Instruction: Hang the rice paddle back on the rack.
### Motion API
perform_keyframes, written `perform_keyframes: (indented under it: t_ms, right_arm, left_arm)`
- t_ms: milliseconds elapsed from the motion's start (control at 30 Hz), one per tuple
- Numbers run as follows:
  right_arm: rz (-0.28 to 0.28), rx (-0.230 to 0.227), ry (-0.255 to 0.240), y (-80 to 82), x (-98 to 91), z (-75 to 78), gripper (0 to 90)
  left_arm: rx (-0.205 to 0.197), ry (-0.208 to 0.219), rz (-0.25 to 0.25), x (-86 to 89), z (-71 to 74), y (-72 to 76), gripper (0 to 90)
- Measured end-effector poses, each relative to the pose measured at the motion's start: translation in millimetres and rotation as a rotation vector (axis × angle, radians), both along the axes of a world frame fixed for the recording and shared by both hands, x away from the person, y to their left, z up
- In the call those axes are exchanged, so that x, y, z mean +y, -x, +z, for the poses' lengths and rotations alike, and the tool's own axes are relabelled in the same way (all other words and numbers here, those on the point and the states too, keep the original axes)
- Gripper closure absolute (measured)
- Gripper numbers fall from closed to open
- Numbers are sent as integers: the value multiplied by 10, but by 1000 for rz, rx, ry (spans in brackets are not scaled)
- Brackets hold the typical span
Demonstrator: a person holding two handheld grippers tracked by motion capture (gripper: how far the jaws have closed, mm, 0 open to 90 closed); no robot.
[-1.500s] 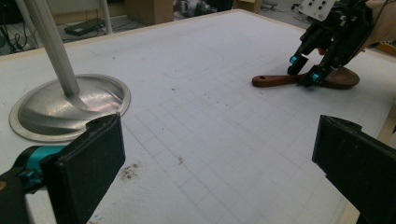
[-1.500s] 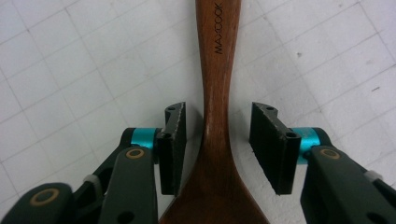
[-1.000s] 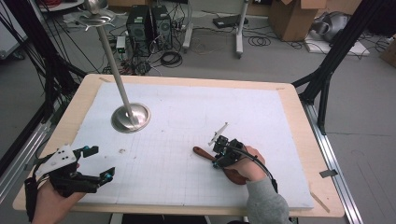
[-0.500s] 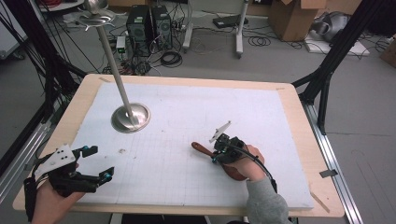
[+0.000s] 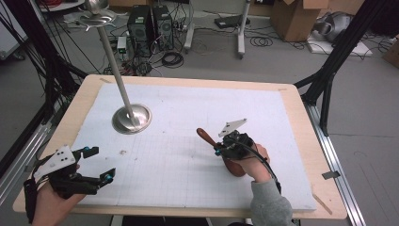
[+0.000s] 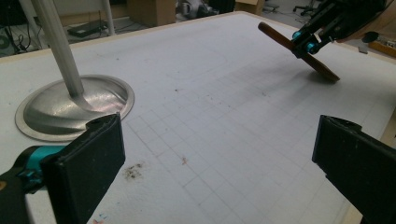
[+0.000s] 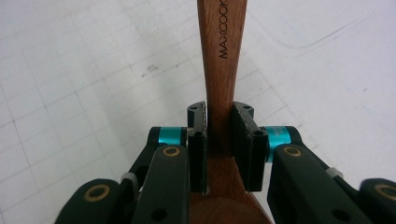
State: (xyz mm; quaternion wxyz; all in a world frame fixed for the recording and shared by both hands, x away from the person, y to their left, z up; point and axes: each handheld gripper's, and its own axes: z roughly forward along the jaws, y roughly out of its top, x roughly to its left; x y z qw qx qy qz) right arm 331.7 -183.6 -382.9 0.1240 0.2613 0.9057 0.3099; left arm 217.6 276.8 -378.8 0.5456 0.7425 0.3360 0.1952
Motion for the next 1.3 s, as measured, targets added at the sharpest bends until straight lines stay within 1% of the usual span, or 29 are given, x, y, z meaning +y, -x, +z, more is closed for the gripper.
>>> perform_keyframes:
  t_ms: [133, 233, 367, 467, 667, 767, 867, 900, 1000, 1133, 1200, 1300]
  right_arm:
    - [-1, -14, -46, 13, -52, 48, 766]
    - [-2, -30, -94, 14, -120, 92, 767]
    - [2, -47, -176, 29, -215, 158, 768]
    - [-10, -55, -217, 37, -270, 195, 768]
    - [-19, -78, -249, 45, -314, 229, 770]
    - [-25, -90, -275, 52, -337, 251, 771]
    - [-62, -91, -317, 49, -379, 274, 771]
    - [-71, -90, -326, 46, -400, 280, 771]
    - [-109, -86, -351, 41, -459, 293, 772]
    - [-114, -98, -396, 55, -508, 323, 772]
    - [-110, -104, -406, 59, -516, 331, 772]
    - [-112, -104, -400, 56, -511, 327, 772]
  left_arm:
    - [3, -3, 2, 3, -6, -4, 29]
    - [5, -4, 1, -8, -13, -7, 30]
    - [-8, -7, -1, -18, -7, -1, 29]
    - [-7, -3, 1, -19, -9, -2, 29]
    - [-8, -1, 4, -18, -9, -1, 30]
    - [-9, 0, 6, -6, -4, 1, 29]
    - [-7, 4, 2, -5, -2, 2, 30]
    - [-6, 9, -5, -5, -2, 1, 29]
    - [-6, 8, -8, -18, -4, 0, 30]
    - [0, 4, -6, -21, -15, -8, 29]
    - [1, 7, -9, -20, -15, -9, 30]
    - [-1, 10, -7, -23, -12, -9, 29]
